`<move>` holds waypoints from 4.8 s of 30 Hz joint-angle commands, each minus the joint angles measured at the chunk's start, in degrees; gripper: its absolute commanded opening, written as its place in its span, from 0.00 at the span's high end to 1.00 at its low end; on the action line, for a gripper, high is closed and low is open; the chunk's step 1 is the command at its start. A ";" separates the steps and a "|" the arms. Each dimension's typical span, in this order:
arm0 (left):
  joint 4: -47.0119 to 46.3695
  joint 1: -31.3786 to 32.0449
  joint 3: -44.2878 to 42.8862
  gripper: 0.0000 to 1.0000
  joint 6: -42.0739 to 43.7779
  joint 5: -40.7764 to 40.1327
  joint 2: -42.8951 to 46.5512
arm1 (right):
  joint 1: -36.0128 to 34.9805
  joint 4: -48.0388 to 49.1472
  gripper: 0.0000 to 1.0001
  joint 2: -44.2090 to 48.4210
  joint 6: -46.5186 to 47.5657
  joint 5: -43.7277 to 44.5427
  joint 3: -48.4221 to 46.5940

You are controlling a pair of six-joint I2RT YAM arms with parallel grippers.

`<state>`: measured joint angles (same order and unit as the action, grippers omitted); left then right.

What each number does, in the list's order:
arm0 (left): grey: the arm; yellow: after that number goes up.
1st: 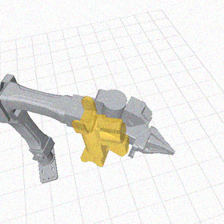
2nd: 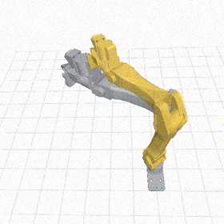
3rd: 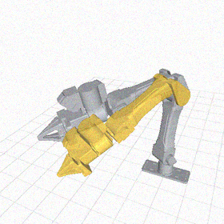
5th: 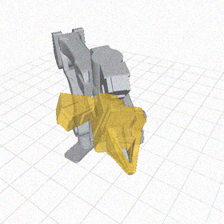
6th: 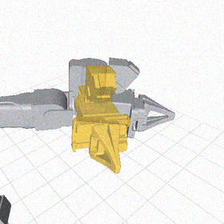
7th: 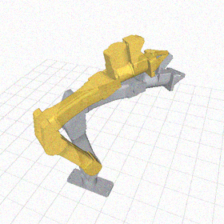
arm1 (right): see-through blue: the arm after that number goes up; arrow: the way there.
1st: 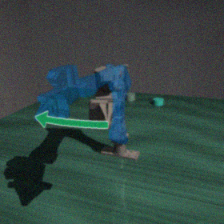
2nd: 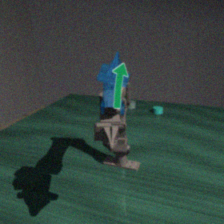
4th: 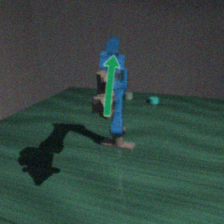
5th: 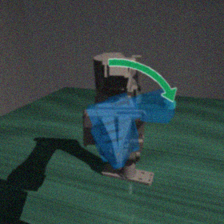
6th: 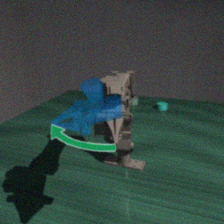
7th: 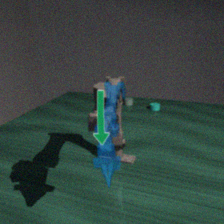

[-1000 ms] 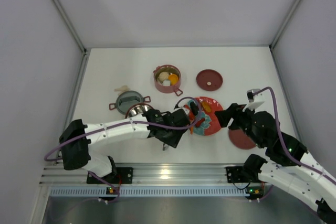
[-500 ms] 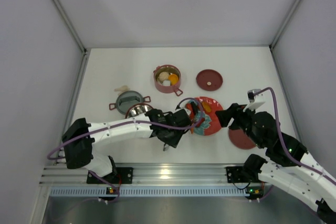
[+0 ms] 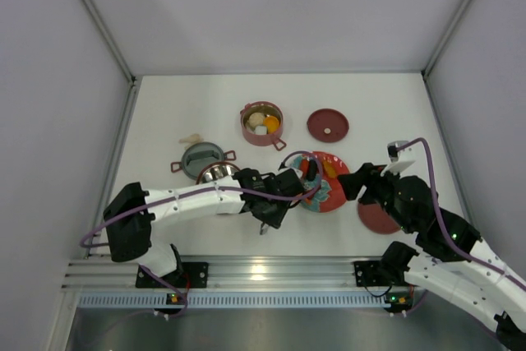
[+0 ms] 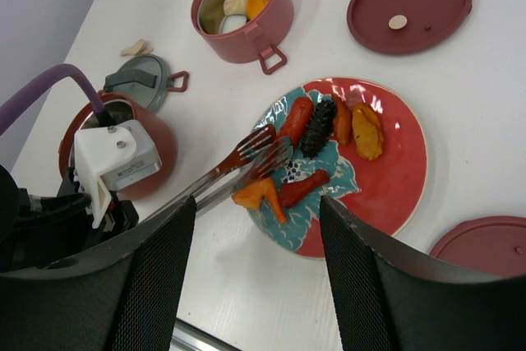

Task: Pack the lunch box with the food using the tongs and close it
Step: Pick up the fake food from the plate, then place the fake food in the packing box.

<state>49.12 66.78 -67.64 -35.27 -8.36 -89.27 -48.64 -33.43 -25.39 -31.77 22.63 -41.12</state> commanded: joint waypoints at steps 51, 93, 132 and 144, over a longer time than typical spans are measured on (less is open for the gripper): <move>3.26 0.10 -6.63 0.90 -0.24 -7.11 9.82 | -0.93 1.79 0.39 -2.39 0.13 0.31 -1.50; 37.27 0.10 -0.04 0.89 -16.06 -8.51 45.86 | -0.93 6.45 0.39 -6.96 -0.93 -1.10 2.01; 37.19 0.10 7.34 0.60 -21.16 -11.50 47.88 | -0.93 8.12 0.39 -8.80 -0.40 -2.59 2.72; 37.19 0.19 5.24 0.59 -20.37 -11.68 47.18 | -0.93 7.94 0.39 -8.36 -0.57 -2.59 3.16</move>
<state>78.08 66.81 -59.42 -55.96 -18.83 -41.60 -48.64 -29.12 -33.93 -32.18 19.81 -38.22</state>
